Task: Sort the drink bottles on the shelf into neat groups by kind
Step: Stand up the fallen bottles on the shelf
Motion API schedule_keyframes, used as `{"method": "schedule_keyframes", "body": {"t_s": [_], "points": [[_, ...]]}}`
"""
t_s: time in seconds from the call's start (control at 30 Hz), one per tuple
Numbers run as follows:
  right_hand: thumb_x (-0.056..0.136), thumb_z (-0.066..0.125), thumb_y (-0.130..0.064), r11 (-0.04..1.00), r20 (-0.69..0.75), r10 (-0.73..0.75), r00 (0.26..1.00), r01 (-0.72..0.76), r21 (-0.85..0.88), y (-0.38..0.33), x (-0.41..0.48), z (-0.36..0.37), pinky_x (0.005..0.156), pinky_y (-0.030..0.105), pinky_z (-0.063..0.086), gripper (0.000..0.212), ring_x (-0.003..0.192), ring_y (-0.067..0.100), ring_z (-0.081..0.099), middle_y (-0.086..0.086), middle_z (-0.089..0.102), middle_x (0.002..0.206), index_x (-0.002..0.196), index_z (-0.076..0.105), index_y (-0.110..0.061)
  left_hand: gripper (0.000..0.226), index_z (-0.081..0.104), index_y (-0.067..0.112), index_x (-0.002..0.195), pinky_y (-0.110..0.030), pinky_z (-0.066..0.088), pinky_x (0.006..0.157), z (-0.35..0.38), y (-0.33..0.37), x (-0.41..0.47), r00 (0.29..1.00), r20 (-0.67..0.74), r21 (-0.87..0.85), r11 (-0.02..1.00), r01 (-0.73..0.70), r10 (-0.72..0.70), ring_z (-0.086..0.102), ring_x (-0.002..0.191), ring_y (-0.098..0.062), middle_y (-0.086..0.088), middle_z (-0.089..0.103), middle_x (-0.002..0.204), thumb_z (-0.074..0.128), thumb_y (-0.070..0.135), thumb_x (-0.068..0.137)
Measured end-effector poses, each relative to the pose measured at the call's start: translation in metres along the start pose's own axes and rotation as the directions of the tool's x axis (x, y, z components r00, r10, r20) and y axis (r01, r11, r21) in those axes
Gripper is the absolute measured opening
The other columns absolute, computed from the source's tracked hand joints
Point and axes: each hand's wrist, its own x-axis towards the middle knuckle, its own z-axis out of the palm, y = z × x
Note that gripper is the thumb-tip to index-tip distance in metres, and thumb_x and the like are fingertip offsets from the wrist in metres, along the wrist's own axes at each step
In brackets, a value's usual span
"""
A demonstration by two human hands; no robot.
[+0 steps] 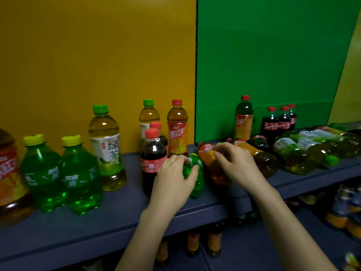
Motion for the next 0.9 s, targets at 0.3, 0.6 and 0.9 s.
{"method": "schedule_keyframes", "body": {"t_s": [0.3, 0.6, 0.9], "points": [[0.081, 0.057, -0.053, 0.913, 0.443, 0.22, 0.869, -0.023, -0.408, 0.016, 0.059, 0.008, 0.089, 0.034, 0.046, 0.06, 0.111, 0.029, 0.055, 0.012, 0.055, 0.126, 0.121, 0.054, -0.009, 0.063, 0.053, 0.013, 0.119, -0.031, 0.045, 0.082, 0.038, 0.022, 0.056, 0.73, 0.302, 0.472, 0.761, 0.445, -0.614, 0.055, 0.107, -0.027, -0.007, 0.057, 0.118, 0.059, 0.059, 0.076], [0.075, 0.064, -0.052, 0.91, 0.483, 0.379, 0.79, -0.223, -0.349, 0.021, 0.073, 0.026, 0.092, 0.031, 0.044, 0.08, 0.12, 0.028, 0.05, 0.015, 0.044, 0.136, 0.136, 0.036, -0.008, 0.064, 0.045, 0.01, 0.124, -0.033, 0.041, 0.083, 0.048, 0.024, 0.047, 0.756, 0.158, 0.442, 0.731, 0.521, -0.635, 0.052, 0.112, -0.03, -0.01, 0.055, 0.123, 0.056, 0.054, 0.08], [0.083, 0.058, -0.04, 0.98, 0.4, 0.199, 0.895, -0.177, -0.093, 0.035, 0.052, 0.025, 0.098, 0.036, 0.037, 0.068, 0.123, 0.036, 0.043, 0.02, 0.04, 0.133, 0.132, 0.034, 0.0, 0.069, 0.028, 0.011, 0.133, -0.037, 0.039, 0.088, 0.061, 0.031, 0.02, 0.883, -0.135, 0.13, 0.875, 0.466, -0.45, 0.048, 0.118, -0.031, -0.008, 0.044, 0.133, 0.057, 0.048, 0.084]]}}
